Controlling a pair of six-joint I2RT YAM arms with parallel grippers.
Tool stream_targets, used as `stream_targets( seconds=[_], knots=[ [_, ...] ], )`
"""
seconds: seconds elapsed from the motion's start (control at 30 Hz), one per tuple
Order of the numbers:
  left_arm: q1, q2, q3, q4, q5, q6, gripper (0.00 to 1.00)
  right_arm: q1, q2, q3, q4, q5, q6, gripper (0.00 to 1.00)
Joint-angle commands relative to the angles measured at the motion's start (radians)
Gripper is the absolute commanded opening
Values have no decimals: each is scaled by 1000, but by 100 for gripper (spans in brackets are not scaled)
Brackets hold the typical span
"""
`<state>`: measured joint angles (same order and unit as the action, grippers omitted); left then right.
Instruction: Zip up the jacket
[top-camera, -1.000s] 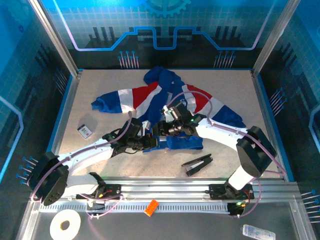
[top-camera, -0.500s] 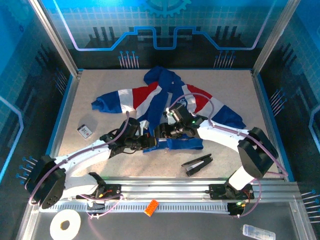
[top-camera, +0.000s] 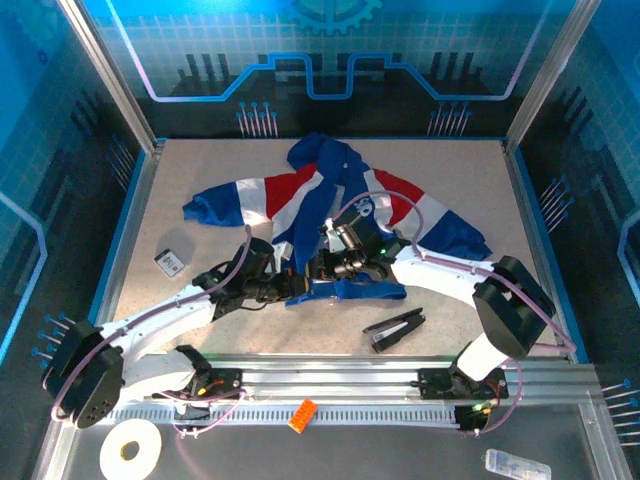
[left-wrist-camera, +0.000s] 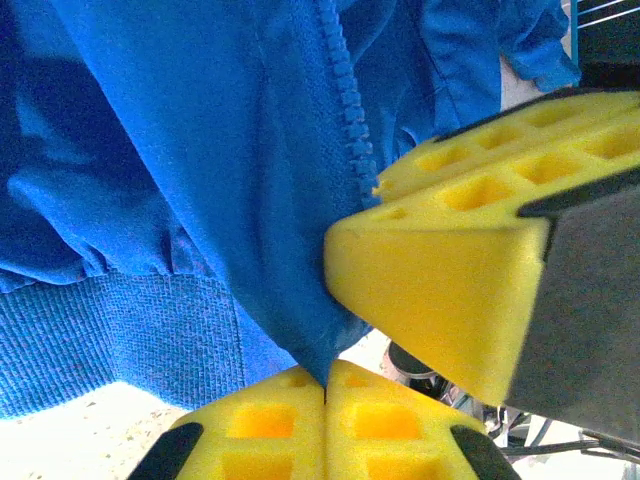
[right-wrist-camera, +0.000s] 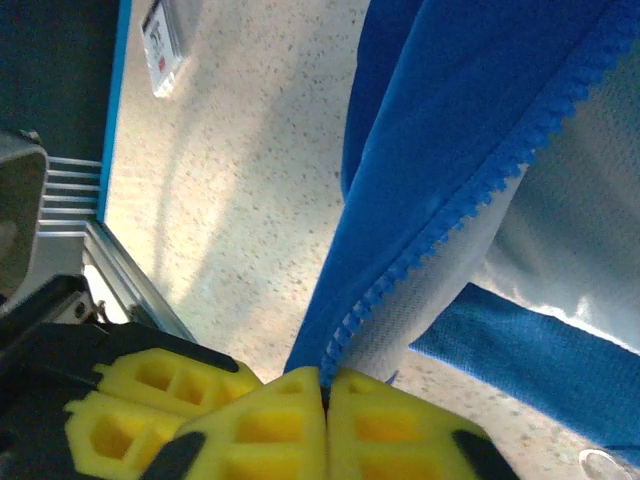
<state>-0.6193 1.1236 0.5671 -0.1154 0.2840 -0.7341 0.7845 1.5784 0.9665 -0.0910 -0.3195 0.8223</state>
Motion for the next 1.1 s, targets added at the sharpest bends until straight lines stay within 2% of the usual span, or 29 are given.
stream_targets(
  seconds=[0.0,0.2,0.23,0.3,0.37,0.47,0.7,0.87,1.07],
  knots=[
    [11,-53,-1,-40,-23,36,16,15,-78,-13,6,42,-25,0],
    [21,-155,-2,-70,-68,62,45,3,-129,1,-56,46,-59,0],
    [20,-174,-5,-70,-80,64,48,3,-133,0,-58,41,-56,0],
    [21,-219,-32,-25,-68,72,48,0,-138,-1,-54,33,-49,0],
    [20,-256,-81,83,-4,78,48,-1,-139,-8,-39,19,-39,0],
    [20,-274,-128,177,35,39,48,-18,-137,-31,13,-24,-2,0],
    [15,-175,-126,229,113,7,49,-45,-124,-64,81,-63,53,0],
    [6,-99,-122,336,151,-30,41,-51,-122,-64,82,-70,58,0],
    [-1,-30,-115,387,157,-47,33,-62,-112,-81,127,-93,91,0]
  ],
)
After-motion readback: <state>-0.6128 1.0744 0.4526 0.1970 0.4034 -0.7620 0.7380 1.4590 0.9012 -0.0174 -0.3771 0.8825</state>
